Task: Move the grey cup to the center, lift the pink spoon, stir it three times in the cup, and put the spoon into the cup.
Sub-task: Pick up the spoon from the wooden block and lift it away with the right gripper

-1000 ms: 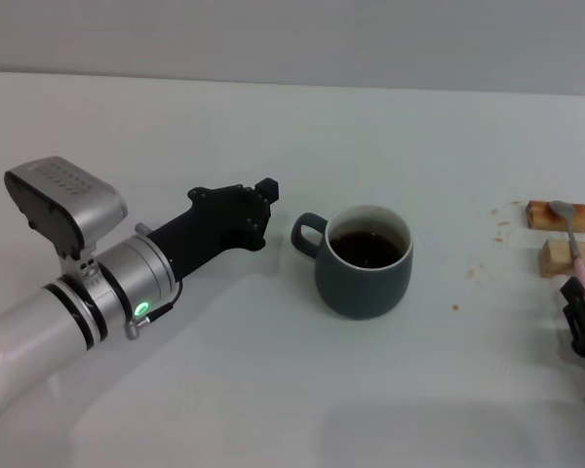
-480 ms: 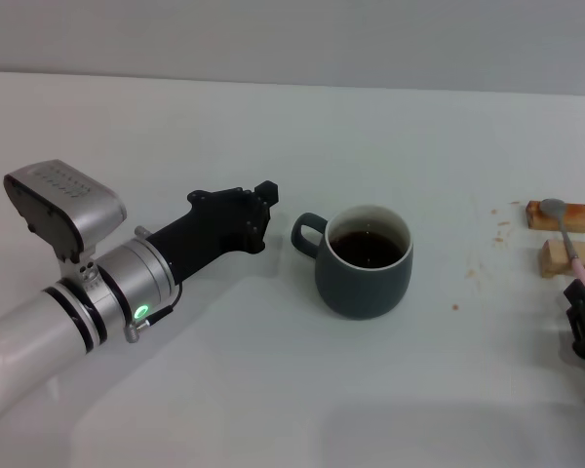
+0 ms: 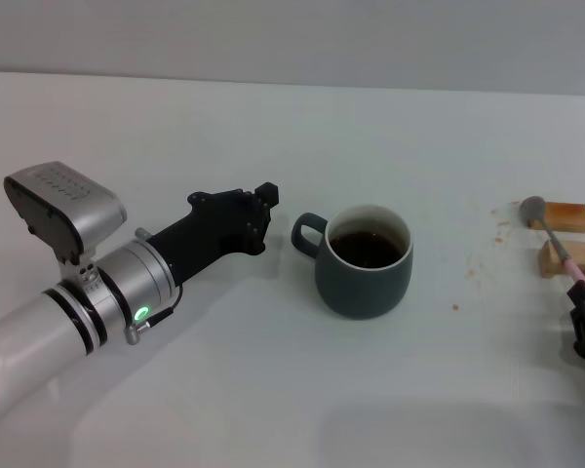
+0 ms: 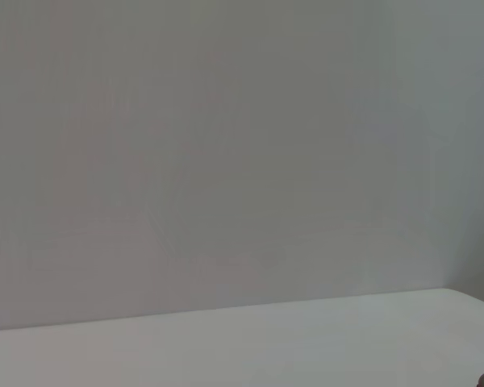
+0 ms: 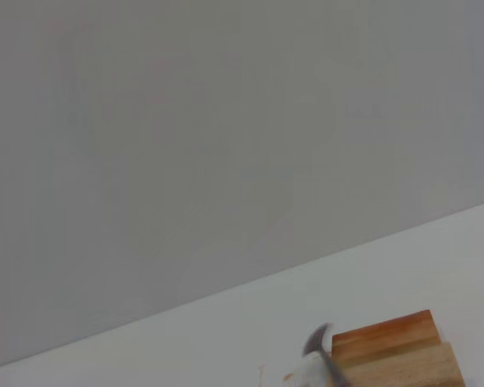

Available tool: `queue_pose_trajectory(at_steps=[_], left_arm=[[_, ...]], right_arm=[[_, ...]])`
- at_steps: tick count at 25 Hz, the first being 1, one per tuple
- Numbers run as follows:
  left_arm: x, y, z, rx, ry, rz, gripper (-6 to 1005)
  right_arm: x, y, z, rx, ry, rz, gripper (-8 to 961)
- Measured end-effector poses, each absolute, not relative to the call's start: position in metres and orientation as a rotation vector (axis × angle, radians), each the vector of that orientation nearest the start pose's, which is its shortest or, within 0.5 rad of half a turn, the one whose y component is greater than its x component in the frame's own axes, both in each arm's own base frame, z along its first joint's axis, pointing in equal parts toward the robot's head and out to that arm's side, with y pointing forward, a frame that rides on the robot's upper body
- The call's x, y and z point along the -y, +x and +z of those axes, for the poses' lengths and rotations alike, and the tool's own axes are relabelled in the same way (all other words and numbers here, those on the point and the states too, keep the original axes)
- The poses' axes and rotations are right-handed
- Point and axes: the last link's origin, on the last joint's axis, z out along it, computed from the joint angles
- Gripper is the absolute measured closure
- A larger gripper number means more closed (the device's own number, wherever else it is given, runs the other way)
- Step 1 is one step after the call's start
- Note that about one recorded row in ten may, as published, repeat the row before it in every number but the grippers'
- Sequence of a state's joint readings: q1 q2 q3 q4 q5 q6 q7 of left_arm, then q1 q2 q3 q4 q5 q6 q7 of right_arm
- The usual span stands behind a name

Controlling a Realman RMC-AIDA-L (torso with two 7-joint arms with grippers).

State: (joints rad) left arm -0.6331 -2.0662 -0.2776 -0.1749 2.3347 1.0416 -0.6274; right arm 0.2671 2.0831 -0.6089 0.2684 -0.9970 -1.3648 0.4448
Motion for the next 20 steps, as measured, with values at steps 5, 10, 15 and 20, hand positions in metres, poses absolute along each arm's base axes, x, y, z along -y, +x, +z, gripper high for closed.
queue_pose_trajectory(at_steps=[5, 10, 15, 20], left_arm=[[-0.3404, -0.2558, -0.0979, 0.712, -2.256, -0.829, 984], [-0.3406, -0.2557, -0.0978, 0.712, -2.255, -0.829, 983], [-0.341, -0.2555, -0.098, 0.711, -2.255, -0.827, 983], [-0.3415, -0.2557, -0.098, 0.712, -2.254, -0.824, 982]], right_arm=[[-0.2086, 0.3711, -0.0596, -1.022, -1.599, 0.805, 818], [-0.2099, 0.3708, -0.0591, -1.02, -1.598, 0.807, 829], [-0.2116, 0.3701, -0.0581, -1.013, -1.599, 0.811, 827], [-0.2123, 0.3687, -0.0553, -1.002, -1.6, 0.831, 828]])
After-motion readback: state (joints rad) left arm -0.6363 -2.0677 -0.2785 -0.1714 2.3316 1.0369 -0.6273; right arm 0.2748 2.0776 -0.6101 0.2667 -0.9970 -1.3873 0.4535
